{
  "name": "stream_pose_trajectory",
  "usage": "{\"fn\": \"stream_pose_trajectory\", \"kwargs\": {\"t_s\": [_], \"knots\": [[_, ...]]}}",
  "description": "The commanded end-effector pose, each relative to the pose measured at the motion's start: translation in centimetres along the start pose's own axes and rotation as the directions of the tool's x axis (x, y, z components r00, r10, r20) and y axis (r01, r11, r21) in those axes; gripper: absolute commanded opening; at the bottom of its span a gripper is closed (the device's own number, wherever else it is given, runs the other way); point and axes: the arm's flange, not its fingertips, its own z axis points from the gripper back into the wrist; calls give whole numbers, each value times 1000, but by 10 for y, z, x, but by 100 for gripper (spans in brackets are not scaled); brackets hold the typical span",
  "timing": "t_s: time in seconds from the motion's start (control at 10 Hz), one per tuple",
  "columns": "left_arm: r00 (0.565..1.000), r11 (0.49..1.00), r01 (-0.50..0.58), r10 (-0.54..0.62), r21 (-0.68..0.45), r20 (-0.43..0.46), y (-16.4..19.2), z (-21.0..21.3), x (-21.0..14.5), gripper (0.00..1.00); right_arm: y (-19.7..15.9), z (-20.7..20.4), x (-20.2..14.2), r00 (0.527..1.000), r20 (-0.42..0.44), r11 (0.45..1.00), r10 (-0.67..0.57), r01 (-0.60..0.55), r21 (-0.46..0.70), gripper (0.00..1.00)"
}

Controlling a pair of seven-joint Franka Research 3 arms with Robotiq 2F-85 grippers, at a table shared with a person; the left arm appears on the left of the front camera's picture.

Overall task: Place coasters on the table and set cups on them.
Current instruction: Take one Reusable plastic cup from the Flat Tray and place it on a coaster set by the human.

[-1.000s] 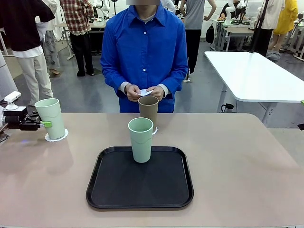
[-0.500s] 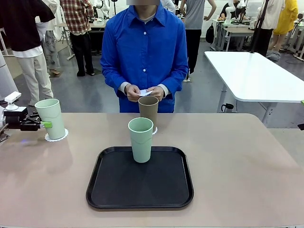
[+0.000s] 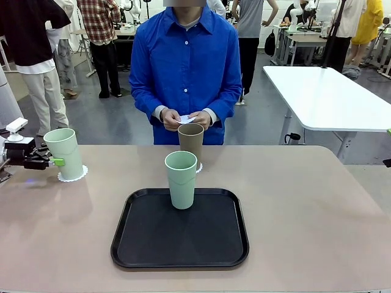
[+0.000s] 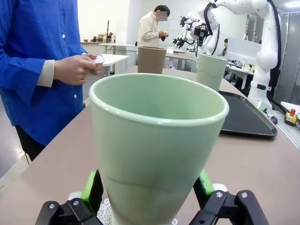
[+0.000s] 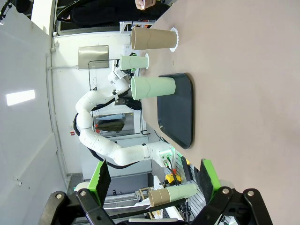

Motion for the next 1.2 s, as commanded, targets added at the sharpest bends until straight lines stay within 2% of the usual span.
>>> {"fn": "stream_pose_trajectory", "kwargs": {"t_s": [0.0,1.1], "knots": [[1000,1000,24,-25,-19,-18,2,3,-2,100,1,-2,-3,1000,-1,1000,1,-1,8,100],[998,998,44,-46,-45,-48,-1,12,-3,100,1,-2,-3,1000,-1,1000,1,-1,8,100]]}}
